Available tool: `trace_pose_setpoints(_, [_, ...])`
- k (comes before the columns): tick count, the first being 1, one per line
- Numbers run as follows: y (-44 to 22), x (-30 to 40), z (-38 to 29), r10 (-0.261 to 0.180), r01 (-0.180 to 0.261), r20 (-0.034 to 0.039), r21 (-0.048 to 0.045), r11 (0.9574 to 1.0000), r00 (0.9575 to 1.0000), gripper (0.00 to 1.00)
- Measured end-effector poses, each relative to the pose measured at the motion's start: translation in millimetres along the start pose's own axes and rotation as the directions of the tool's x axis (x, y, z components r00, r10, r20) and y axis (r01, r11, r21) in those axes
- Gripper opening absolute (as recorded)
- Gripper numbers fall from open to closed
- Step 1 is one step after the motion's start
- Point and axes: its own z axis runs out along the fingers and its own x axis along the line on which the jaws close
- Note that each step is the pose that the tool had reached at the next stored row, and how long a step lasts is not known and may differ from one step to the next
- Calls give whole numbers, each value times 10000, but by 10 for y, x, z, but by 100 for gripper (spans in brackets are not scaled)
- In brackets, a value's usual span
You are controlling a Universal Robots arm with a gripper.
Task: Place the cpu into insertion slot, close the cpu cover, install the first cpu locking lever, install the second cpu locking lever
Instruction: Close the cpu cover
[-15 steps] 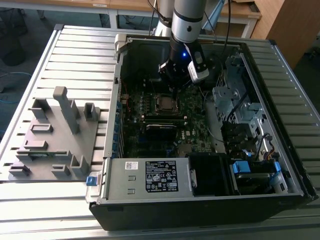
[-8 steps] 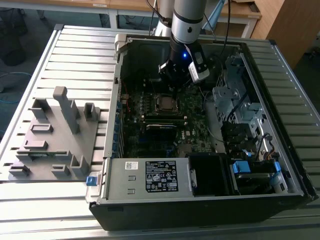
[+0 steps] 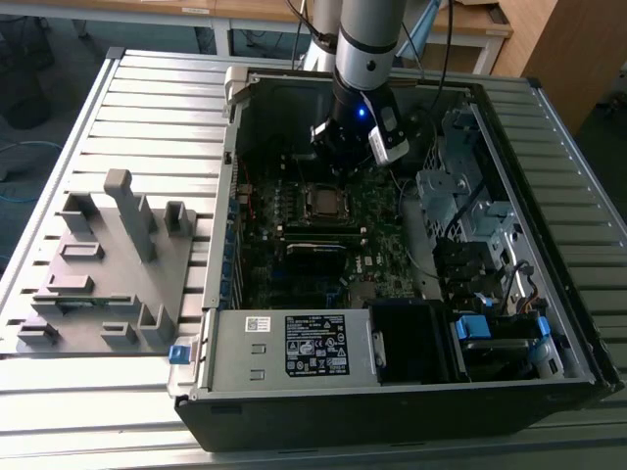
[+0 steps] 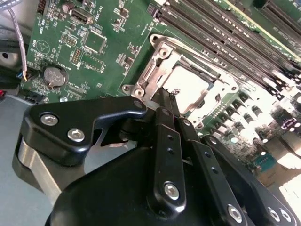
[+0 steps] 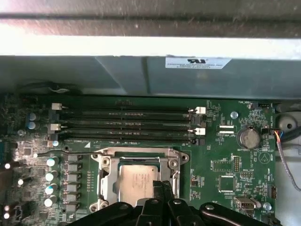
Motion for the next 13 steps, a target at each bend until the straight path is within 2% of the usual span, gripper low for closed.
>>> trace_pose_setpoints(2, [-2, 8, 12, 2, -2, 24, 1, 10000, 10000, 10])
trace_pose_setpoints(13, [-3, 47, 36, 176, -176, 33, 1, 9998, 9998, 10])
